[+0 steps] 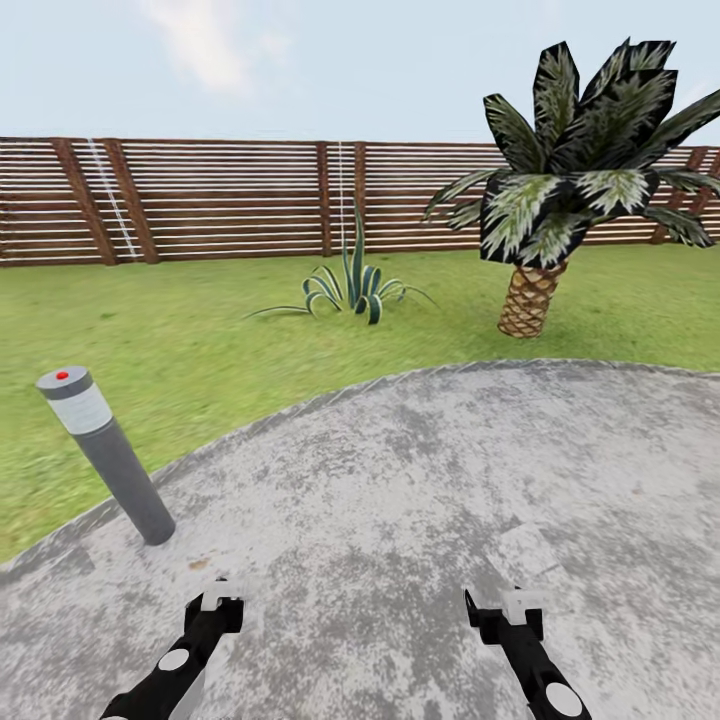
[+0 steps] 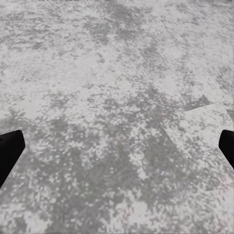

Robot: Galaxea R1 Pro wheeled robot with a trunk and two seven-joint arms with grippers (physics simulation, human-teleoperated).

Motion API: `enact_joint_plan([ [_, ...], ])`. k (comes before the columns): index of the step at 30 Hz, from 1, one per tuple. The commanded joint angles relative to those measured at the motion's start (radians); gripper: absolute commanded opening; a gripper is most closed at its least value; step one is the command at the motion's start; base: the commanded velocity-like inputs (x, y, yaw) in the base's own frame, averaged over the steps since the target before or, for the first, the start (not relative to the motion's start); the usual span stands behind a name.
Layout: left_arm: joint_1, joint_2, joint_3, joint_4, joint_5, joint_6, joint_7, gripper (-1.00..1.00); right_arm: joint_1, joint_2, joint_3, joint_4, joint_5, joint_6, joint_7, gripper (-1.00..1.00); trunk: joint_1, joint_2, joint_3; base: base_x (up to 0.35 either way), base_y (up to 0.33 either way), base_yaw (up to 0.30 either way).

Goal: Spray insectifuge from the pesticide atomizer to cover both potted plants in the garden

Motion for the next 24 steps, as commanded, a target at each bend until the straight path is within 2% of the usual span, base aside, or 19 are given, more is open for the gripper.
enact_joint_plan([
  [1,-0.001,0.000,0.004,0.001,-0.003,-0.004,0.000,-1.00,0.000,0.000,0.000,0.000,0.005,-0.002,0.000,1.00,0.000,0.000,0.000,0.000,-0.006,0.245],
  [24,-0.001,0.000,0.004,0.001,-0.003,-0.004,0.000,-1.00,0.000,0.000,0.000,0.000,0.005,-0.002,0.000,1.00,0.000,0.000,0.018,0.000,0.000,0.247],
])
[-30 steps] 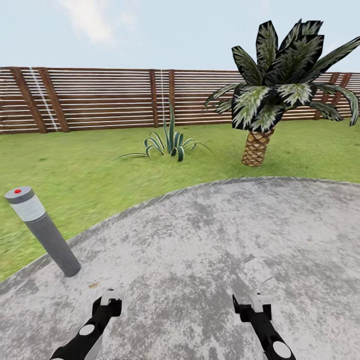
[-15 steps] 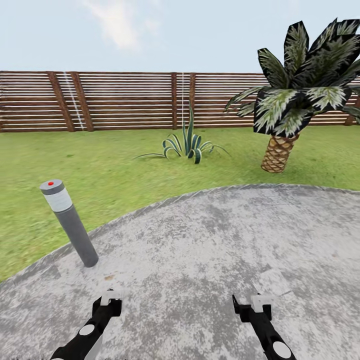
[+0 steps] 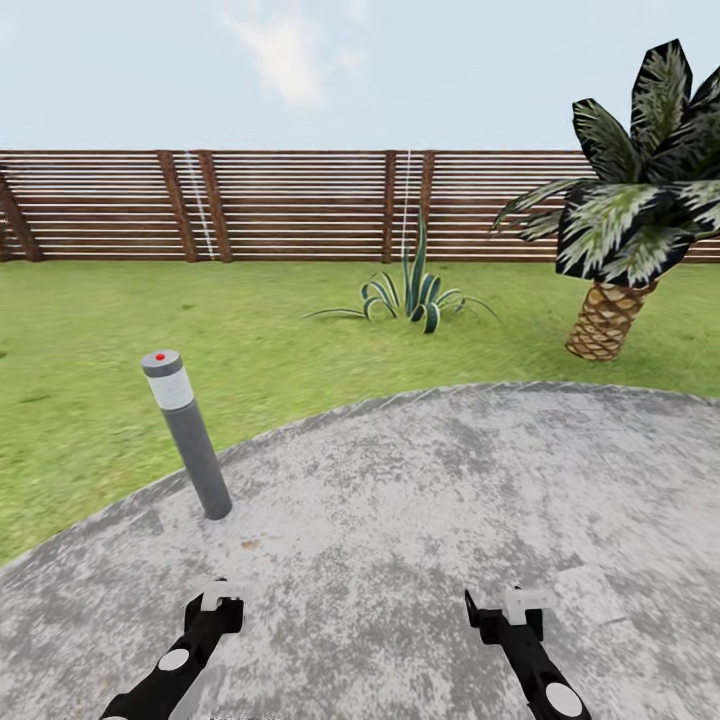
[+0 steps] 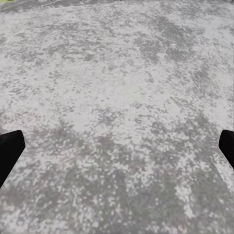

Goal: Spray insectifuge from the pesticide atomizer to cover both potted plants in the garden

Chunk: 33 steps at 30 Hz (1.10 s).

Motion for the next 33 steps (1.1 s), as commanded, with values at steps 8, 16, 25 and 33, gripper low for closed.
enact_joint_plan([
  [8,-0.001,-0.001,0.004,0.001,-0.003,-0.005,0.000,-1.00,0.000,0.000,0.000,0.000,0.005,-0.002,0.000,1.00,0.000,0.000,0.004,0.000,0.000,0.253],
  [16,-0.001,-0.001,0.004,0.001,-0.003,-0.005,0.000,-1.00,0.000,0.000,0.000,0.000,0.005,-0.002,0.000,1.00,0.000,0.000,0.009,0.000,0.000,0.258],
  [25,-0.001,-0.001,0.004,0.001,-0.003,-0.003,0.000,-1.00,0.000,0.000,0.000,0.000,0.006,-0.002,0.000,1.00,0.000,0.000,0.014,0.000,0.000,0.263],
  [33,-0.001,-0.001,0.004,0.002,-0.003,-0.003,0.000,-1.00,0.000,0.000,0.000,0.000,0.006,-0.002,0.000,1.00,0.000,0.000,0.018,0.000,0.000,0.268],
])
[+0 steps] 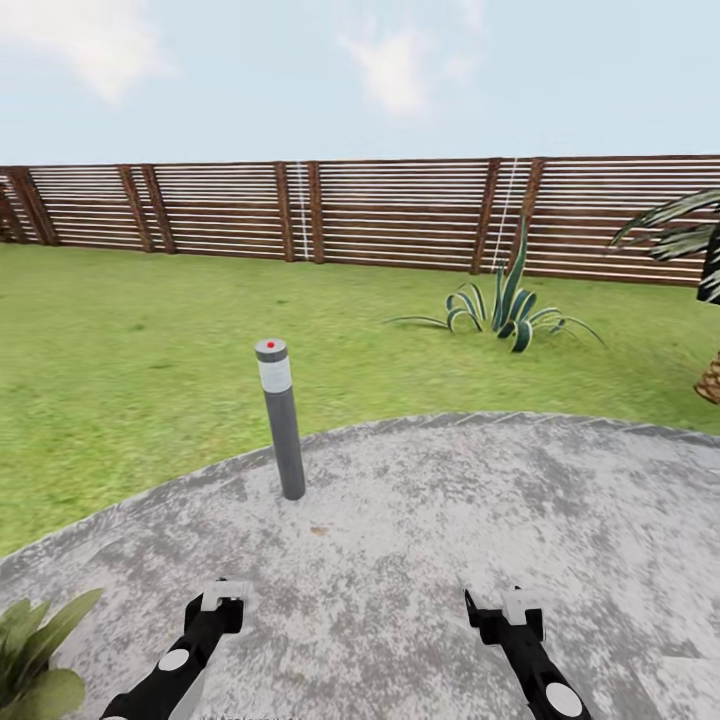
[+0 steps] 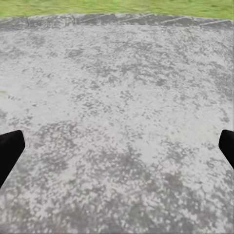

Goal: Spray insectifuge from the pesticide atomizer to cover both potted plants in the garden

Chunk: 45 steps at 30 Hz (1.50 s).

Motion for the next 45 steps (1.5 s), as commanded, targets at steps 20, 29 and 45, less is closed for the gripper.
enact_joint_plan([
  [20,-0.001,-0.001,0.003,0.002,-0.003,-0.006,0.000,-1.00,0.000,0.000,0.000,0.000,0.004,-0.002,0.000,1.00,0.000,0.000,0.001,0.000,-0.017,0.274],
  [29,-0.001,-0.001,0.004,0.001,-0.003,-0.006,0.000,-1.00,0.000,0.000,0.000,0.000,0.004,-0.002,0.000,1.00,0.000,0.000,0.001,0.000,-0.255,0.275],
  [45,-0.001,-0.001,0.004,0.000,-0.003,-0.005,0.003,-1.00,0.000,0.000,0.000,0.000,0.004,-0.002,0.001,1.00,0.000,0.000,0.003,-0.095,-0.172,0.275],
])
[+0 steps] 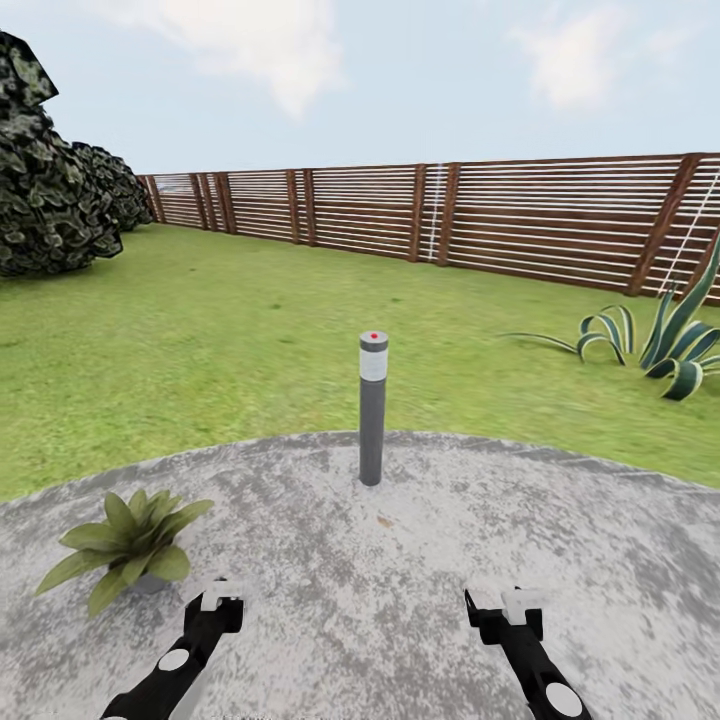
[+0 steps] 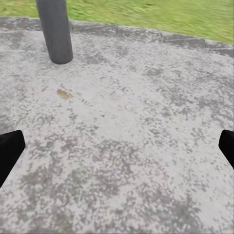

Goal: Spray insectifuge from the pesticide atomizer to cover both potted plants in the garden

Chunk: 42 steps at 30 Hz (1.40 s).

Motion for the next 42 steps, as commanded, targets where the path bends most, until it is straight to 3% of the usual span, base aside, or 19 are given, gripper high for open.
enact_joint_plan([
  [1,-0.001,-0.001,0.004,0.001,-0.003,-0.004,0.000,-1.00,0.000,0.000,0.000,0.000,0.005,-0.002,0.000,1.00,0.000,0.000,-0.001,-0.010,-0.006,0.275],
  [42,-0.001,-0.001,0.004,0.003,-0.003,-0.004,0.002,-1.00,0.000,0.000,0.000,0.000,0.005,-0.002,0.000,1.00,0.000,0.000,-0.001,0.000,0.000,0.275],
])
